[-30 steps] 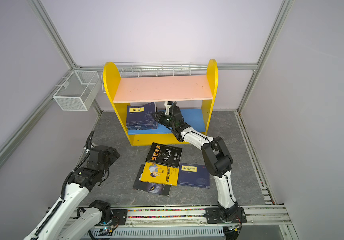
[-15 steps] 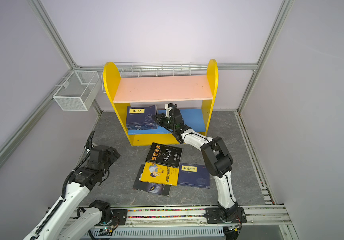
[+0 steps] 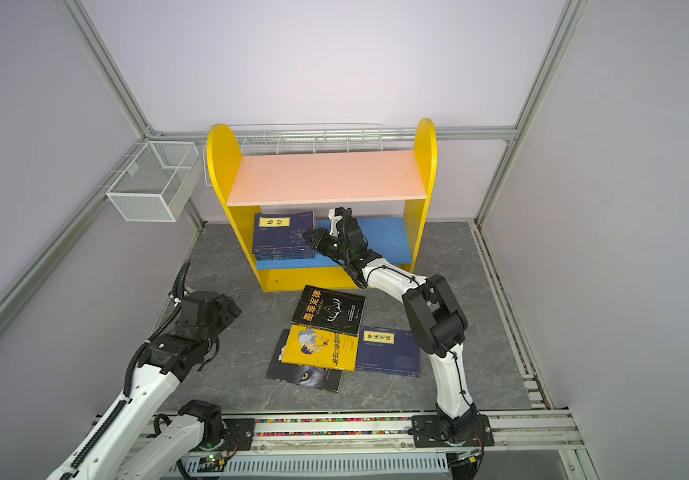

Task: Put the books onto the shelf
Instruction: 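Carry the upright book onto the shelf stack with the right gripper, then press the book down onto the shelf stack with the right gripper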

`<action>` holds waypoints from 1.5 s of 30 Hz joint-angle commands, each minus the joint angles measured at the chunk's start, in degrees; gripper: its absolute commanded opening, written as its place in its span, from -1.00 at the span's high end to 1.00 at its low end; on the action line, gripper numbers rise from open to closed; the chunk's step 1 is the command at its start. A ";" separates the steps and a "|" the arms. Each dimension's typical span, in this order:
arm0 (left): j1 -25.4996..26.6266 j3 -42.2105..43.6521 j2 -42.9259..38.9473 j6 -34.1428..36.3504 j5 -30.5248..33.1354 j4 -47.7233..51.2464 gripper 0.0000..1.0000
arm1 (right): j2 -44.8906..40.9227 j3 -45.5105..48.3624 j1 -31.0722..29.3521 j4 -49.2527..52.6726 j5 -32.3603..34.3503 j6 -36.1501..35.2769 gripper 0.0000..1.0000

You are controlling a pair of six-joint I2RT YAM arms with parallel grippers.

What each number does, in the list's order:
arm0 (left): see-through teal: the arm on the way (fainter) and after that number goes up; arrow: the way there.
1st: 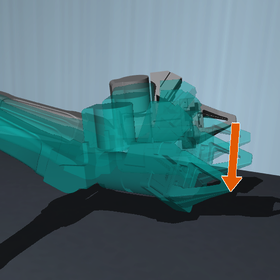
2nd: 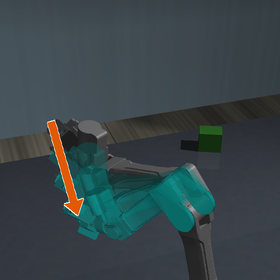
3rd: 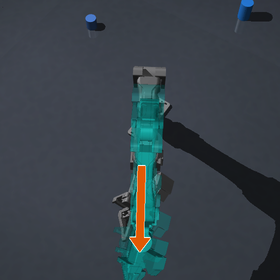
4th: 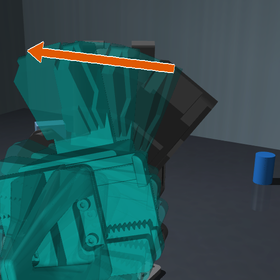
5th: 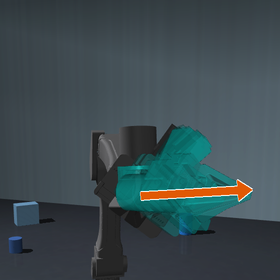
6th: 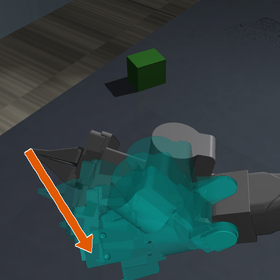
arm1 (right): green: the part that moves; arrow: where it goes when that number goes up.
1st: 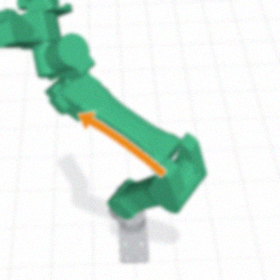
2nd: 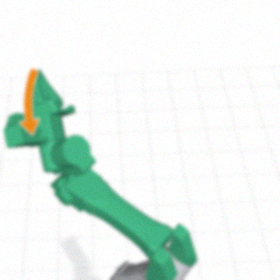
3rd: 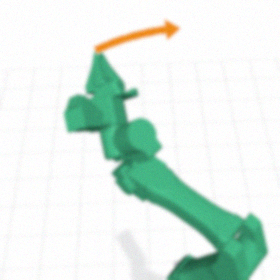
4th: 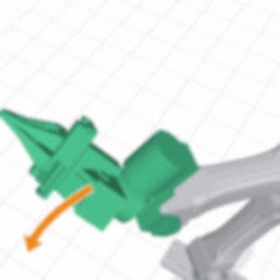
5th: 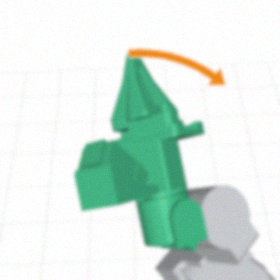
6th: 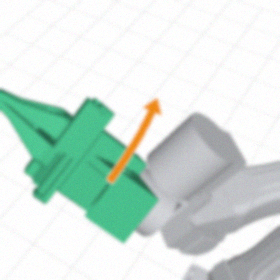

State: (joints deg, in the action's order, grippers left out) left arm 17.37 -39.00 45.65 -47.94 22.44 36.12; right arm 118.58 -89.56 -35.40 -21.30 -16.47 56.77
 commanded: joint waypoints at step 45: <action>-0.27 1.05 1.44 1.14 -3.20 -1.58 -0.78 | -8.89 -11.18 -4.50 43.88 13.02 -47.41 -0.94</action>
State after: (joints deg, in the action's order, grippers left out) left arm 17.34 -38.04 46.87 -47.31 19.22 34.52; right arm 113.27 -101.56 -39.27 22.20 -5.48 15.05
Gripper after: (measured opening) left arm 0.892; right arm 0.966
